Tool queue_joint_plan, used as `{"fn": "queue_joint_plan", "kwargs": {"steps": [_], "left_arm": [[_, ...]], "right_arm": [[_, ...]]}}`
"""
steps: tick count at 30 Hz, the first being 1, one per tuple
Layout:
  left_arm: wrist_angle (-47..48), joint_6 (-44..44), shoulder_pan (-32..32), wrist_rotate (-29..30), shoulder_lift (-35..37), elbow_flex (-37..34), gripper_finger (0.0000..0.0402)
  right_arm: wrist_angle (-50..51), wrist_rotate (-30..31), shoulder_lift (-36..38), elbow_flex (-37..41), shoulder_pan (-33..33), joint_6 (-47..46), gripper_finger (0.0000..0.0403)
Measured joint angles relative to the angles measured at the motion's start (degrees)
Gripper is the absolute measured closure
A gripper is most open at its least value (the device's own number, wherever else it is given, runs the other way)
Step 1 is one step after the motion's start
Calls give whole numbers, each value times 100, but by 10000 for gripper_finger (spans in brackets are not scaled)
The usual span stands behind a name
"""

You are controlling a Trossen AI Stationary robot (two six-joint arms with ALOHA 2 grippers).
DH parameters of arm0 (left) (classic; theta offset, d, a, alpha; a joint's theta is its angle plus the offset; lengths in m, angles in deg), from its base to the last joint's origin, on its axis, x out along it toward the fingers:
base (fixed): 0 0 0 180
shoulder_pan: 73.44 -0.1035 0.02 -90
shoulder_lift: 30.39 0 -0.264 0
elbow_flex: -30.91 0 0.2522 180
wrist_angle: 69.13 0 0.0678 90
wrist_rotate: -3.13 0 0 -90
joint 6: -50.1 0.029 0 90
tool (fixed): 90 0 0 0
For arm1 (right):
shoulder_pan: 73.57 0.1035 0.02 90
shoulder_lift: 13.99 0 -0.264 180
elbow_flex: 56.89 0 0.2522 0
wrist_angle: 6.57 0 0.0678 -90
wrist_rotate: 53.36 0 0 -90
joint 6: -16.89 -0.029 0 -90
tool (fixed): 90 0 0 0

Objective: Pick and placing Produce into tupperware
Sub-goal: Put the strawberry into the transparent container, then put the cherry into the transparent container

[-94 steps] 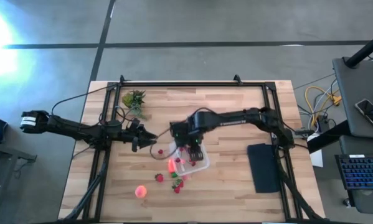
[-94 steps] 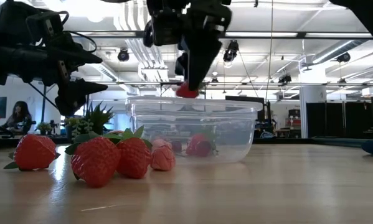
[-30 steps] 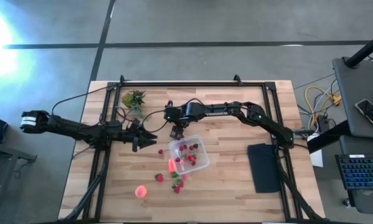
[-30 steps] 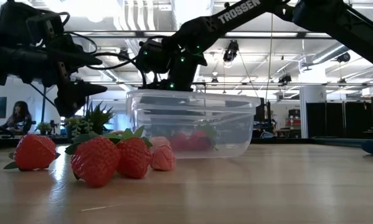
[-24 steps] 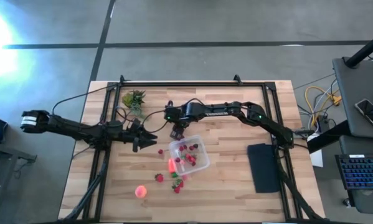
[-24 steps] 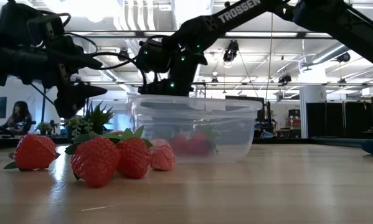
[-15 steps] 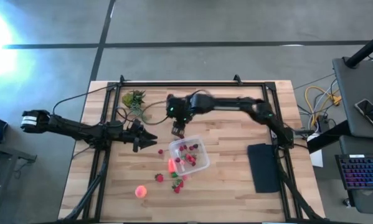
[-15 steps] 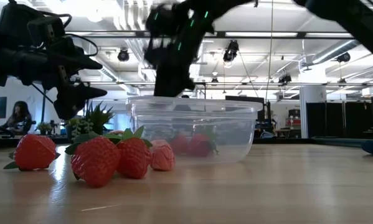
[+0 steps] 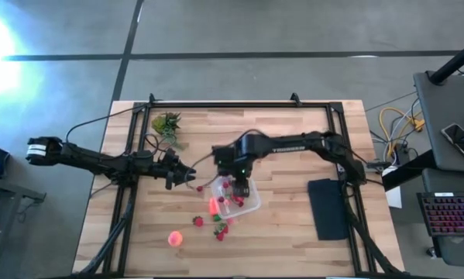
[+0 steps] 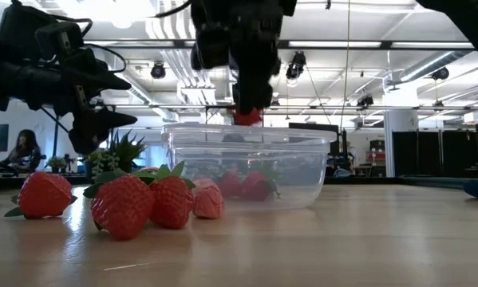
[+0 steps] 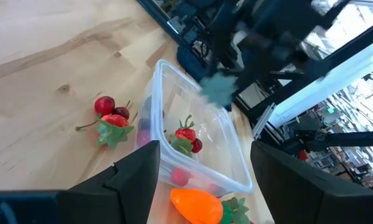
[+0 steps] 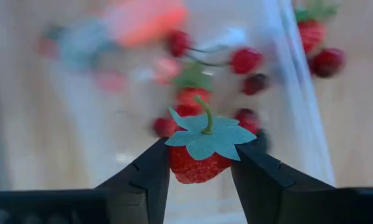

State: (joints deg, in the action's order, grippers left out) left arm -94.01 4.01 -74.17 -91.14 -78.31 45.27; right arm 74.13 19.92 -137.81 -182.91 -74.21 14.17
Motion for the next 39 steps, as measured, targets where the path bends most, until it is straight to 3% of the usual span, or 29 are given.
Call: {"fn": "queue_joint_plan", "kwargs": {"steps": [5, 8, 16, 20, 24, 31, 39], "left_arm": [[-8, 1, -1, -1, 17, 5, 164], [10, 41, -1, 1, 3, 5, 164], [-104, 30, -1, 18, -31, 18, 164], [-230, 28, -1, 22, -41, 22, 164], [-241, 29, -1, 38, -39, 23, 164], [-337, 13, -2, 252, -59, 24, 164], [-318, -4, -2, 269, -46, 22, 164]], "right_arm": [[103, 1401, -92, 53, 283, 374, 215], [201, 1796, -88, 31, 312, 265, 182], [75, 1390, 0, -285, -5, -276, 131], [-428, 830, 15, -454, -532, -1273, 139], [-620, 798, -85, -364, -1028, -1828, 167], [-706, 227, -734, -471, -1148, -1304, 194], [-594, 972, -928, -474, -916, 101, 191]]}}
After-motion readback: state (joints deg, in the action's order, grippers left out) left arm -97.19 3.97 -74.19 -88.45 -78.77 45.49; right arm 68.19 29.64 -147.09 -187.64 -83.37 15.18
